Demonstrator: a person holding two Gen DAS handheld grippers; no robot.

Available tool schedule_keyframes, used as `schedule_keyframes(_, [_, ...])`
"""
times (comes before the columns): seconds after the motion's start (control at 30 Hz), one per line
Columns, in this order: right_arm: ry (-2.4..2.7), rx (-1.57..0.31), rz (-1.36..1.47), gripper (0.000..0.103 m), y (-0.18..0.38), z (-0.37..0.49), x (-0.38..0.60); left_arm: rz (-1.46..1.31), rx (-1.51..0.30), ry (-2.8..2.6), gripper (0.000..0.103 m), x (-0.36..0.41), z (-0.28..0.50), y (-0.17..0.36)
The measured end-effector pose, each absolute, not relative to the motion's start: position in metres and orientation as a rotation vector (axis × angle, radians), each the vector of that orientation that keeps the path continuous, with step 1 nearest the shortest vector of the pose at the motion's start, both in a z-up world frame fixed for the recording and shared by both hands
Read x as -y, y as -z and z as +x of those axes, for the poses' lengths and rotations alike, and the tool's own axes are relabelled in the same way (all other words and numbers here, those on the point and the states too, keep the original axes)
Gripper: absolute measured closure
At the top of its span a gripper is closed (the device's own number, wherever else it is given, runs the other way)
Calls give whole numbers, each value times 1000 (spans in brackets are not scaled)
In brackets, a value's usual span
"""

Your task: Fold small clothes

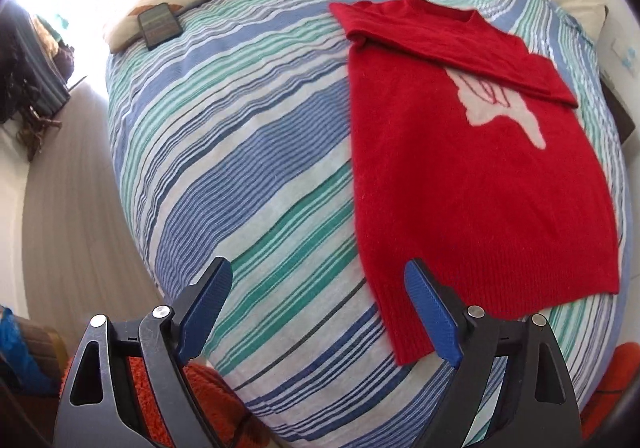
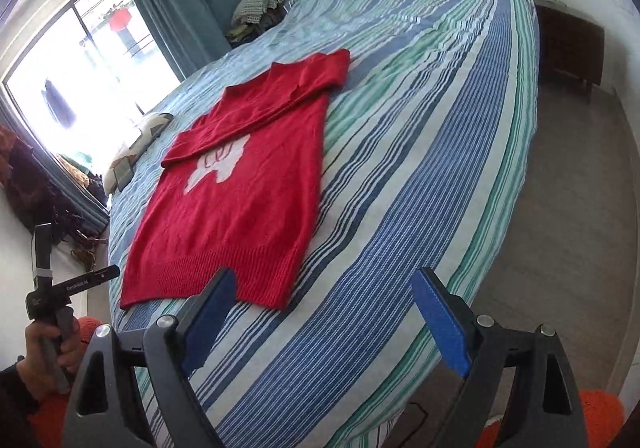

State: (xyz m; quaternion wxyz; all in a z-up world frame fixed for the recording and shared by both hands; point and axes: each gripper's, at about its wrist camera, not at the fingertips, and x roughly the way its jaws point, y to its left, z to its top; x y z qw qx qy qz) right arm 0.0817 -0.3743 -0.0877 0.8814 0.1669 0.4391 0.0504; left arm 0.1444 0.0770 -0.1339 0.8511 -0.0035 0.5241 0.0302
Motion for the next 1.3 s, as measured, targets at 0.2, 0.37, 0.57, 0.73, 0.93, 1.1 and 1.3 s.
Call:
schedule_keyframes(0.2, [58, -978, 365, 14, 48, 83, 403, 26, -1192, -185, 17, -65, 137, 78])
schedule_keyframes(0.37, [171, -1040, 333, 15, -26, 51, 432, -26, -1310, -261, 17, -73, 117, 11])
schedule_keyframes(0.57, [236, -987, 257, 14, -125, 13, 489, 78, -1277, -338, 16, -55, 97, -82])
schedule_keyframes(0.73, [93, -946, 247, 14, -152, 28, 541, -12, -1236, -550, 16, -30, 58, -141])
schedule_keyframes(0.93, [-153, -980, 237, 14, -157, 74, 566, -154, -1189, -626, 13, 16, 4, -192])
schedule_keyframes(1.1, [-245, -925, 221, 14, -178, 107, 568, -161, -1160, -641, 13, 48, -7, -220])
schedule_keyframes(1.3, [-300, -910, 208, 14, -182, 125, 568, -82, -1190, -626, 13, 77, -7, -214])
